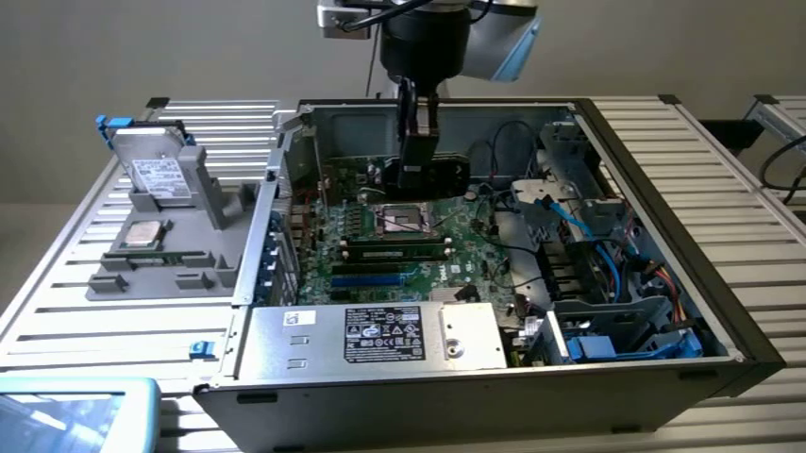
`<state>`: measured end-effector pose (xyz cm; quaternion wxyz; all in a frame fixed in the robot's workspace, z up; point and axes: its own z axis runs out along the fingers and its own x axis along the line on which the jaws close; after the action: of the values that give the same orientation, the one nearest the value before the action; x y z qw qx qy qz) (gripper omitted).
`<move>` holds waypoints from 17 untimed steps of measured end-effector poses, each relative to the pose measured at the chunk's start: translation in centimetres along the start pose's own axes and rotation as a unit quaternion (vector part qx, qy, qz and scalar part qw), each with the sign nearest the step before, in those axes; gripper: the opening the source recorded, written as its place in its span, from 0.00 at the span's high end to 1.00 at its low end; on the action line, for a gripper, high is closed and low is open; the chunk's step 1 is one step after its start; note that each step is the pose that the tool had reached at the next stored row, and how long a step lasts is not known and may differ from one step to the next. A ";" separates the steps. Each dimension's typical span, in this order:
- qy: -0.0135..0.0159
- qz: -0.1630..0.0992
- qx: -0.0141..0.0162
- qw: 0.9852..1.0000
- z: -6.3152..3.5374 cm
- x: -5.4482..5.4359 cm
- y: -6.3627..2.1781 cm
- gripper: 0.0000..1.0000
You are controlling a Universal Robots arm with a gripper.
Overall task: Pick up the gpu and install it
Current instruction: 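Insert the gpu into the slot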
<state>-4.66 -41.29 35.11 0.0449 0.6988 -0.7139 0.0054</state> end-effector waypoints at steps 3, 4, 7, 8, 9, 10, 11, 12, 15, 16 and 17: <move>0.000 0.000 0.000 1.000 0.57 0.0 0.11 0.72; 0.000 0.000 0.000 1.000 0.76 0.0 0.15 0.72; 0.000 0.000 0.000 1.000 1.33 0.0 0.48 0.72; 0.000 0.000 0.000 1.000 1.50 0.0 0.71 0.72; 0.000 0.000 0.001 1.000 1.71 0.0 0.96 0.72; 0.000 0.000 0.001 1.000 1.88 0.0 1.05 0.72; 0.000 0.000 0.001 1.000 2.00 0.0 1.08 0.72; 0.000 0.000 0.001 1.000 2.17 0.0 1.15 0.72; 0.000 0.000 0.001 1.000 2.66 0.0 1.18 0.72; 0.000 0.000 0.001 1.000 2.76 0.1 1.17 0.72; 0.000 0.000 0.001 1.000 2.89 0.1 1.19 0.72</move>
<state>-6.02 -41.57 32.31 0.0440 0.6987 -0.7140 0.0061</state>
